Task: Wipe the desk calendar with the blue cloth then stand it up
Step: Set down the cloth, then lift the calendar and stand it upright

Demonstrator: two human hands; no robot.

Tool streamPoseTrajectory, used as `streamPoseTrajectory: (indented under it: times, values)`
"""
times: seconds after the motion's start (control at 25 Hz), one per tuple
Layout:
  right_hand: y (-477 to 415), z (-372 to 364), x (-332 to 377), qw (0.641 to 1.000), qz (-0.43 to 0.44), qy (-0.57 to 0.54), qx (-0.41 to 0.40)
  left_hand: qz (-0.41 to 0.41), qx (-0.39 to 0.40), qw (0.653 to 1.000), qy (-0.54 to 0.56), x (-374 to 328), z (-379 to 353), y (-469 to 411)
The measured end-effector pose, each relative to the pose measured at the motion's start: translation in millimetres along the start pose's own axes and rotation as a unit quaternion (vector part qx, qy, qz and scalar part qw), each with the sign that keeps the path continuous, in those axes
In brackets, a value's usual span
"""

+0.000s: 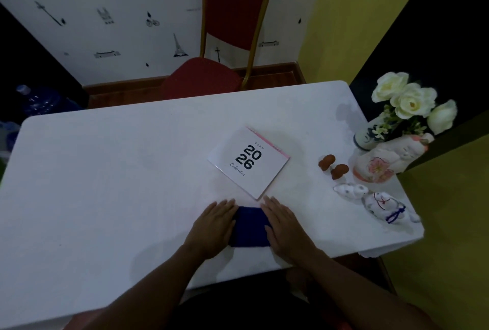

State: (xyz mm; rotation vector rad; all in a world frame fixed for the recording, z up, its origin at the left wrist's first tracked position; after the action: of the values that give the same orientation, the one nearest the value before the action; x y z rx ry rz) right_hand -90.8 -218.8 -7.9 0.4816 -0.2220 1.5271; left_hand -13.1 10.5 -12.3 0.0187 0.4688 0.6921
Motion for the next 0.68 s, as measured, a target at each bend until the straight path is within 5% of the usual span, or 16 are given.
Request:
streamPoseTrajectory:
  times: [0.12,0.28,0.68]
  values:
    - [-31.2,12.1,13.6,0.984,-0.137,-0.113,-0.007,0.050,-0.053,0.996,0.045,18.7,28.3,-31.4]
    - [-73.4,22.5,18.2,0.916,-0.306,-0.257,0.007,0.115,-0.090,0.984,0.102,42.8,61.6,-75.5]
    - [-121.5,14.2,13.5,0.764,-0.499,-0.403,-0.061,0.177,-0.045,0.969,0.165,81.5,69.8,-146.0]
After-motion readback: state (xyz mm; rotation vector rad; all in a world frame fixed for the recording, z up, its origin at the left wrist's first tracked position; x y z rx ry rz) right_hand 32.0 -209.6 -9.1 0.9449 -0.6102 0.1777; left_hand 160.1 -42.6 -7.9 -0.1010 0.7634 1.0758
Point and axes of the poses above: each hand's wrist, its own y-axis away from the middle knuckle, its own z-axis out of the back of the hand, x = y × z, the point moved 1 cm from there along -y, towards the middle knuckle, and after that the axes turned 10 degrees about -z, right-handed, at the moved point
